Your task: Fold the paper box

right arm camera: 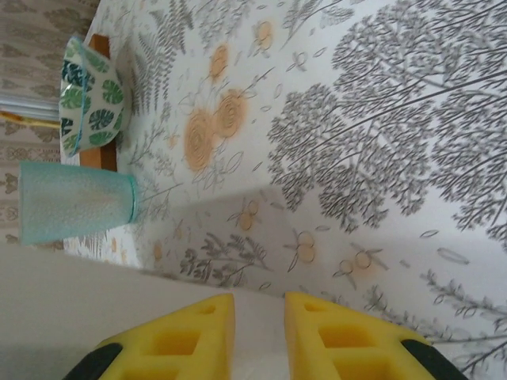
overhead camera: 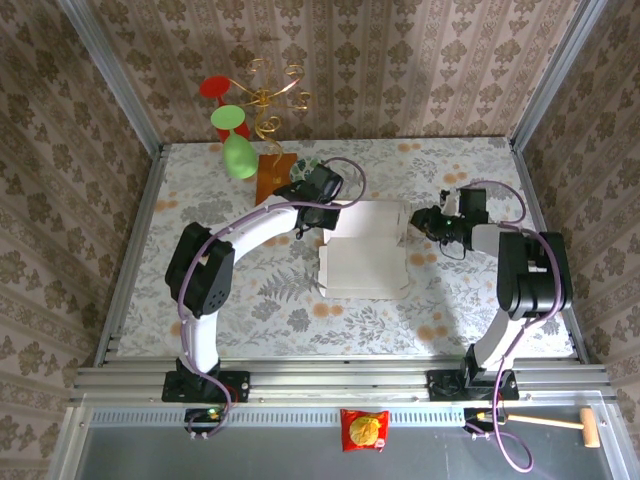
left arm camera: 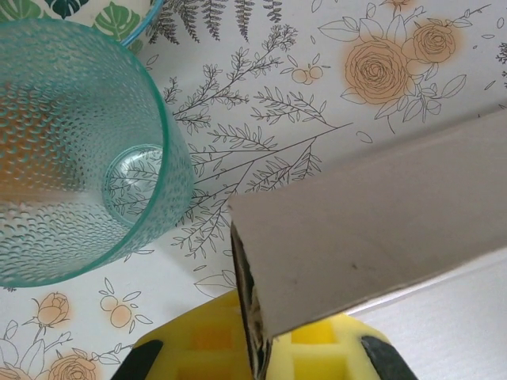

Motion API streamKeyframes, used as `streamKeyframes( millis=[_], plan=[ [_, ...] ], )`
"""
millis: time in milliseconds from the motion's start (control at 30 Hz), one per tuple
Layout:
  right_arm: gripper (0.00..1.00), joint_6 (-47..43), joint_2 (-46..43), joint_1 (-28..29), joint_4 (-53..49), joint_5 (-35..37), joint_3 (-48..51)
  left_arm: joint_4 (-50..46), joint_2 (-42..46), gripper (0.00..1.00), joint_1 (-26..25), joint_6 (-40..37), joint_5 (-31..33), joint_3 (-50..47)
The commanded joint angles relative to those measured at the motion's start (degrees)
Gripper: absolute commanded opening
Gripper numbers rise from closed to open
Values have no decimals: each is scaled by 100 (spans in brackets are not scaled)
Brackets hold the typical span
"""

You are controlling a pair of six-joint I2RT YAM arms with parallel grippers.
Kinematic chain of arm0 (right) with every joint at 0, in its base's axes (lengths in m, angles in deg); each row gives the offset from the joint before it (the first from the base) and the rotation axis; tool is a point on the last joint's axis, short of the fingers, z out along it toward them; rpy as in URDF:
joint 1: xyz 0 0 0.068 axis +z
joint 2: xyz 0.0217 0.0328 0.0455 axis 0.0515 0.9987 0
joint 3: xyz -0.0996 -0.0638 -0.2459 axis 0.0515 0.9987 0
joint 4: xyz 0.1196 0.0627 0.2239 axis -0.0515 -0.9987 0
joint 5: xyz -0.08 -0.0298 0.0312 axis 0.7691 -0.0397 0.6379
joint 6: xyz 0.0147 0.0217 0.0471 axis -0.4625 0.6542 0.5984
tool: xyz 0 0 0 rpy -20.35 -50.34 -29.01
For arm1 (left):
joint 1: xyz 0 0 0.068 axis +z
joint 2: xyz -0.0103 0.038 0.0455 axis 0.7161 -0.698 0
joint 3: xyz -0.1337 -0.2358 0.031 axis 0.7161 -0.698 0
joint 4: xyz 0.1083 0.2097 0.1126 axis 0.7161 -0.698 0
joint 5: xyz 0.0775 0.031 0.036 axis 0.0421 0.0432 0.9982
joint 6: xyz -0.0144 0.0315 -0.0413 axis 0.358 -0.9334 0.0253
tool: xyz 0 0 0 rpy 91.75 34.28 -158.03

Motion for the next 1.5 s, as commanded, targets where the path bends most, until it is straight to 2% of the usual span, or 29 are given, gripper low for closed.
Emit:
streamKeyframes(
  millis=[0,167,333,667,933,1267,1367,1467],
  plan=[
    [24,-333,-429,199,4,146,197,-111,-188,0,36,-128,21,182],
    [23,-543,-706,256,92,294,379,-125,-215,0,37,-211,-7,202],
    [21,-1020,-788,331,-272,425,292,-128,-256,0,53,-335,-18,221],
    [24,-1586,-646,630,-825,665,-149,-118,-295,0,61,-470,-47,264],
    [30,-1755,-531,750,-1063,787,-411,-70,-294,0,61,-525,-57,234],
    [32,-2001,-576,852,-1390,796,-636,-134,-338,0,55,-552,-74,318],
    [32,-2115,-596,908,-1555,822,-673,-155,-357,0,58,-543,-73,348],
    [27,-2190,-629,937,-1674,855,-675,-165,-364,0,67,-556,-74,364]
  ],
)
